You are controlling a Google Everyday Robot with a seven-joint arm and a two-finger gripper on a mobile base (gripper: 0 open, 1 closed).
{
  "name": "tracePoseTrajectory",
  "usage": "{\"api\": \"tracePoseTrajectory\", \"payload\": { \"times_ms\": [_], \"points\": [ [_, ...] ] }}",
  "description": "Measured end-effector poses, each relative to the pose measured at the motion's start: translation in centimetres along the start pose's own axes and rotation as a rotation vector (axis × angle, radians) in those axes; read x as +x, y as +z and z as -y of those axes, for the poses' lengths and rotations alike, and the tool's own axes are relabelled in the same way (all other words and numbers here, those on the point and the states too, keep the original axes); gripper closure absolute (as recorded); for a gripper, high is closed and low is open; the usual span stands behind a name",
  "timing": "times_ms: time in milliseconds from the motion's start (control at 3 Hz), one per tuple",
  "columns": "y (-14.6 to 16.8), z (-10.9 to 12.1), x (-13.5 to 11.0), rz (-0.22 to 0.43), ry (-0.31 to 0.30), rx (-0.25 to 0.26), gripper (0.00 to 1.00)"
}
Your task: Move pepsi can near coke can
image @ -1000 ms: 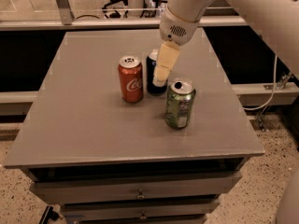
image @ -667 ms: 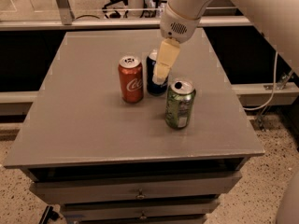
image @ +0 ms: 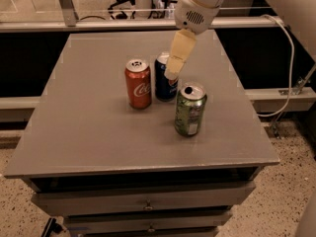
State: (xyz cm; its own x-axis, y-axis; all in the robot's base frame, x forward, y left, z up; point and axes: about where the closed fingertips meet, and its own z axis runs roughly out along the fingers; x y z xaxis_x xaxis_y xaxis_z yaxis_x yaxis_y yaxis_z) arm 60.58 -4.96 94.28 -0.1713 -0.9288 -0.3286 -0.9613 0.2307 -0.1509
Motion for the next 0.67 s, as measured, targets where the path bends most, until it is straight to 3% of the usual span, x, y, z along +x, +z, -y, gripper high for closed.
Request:
{"api": "tracePoseTrajectory", "payload": {
  "times_ms": [333, 667],
  "points": [
    [-2.83, 1.37, 0.88, 0.048, 0.026, 0.053, 0.00],
    [-2.83, 1.37, 0.88, 0.048, 0.026, 0.053, 0.00]
  ]
}}
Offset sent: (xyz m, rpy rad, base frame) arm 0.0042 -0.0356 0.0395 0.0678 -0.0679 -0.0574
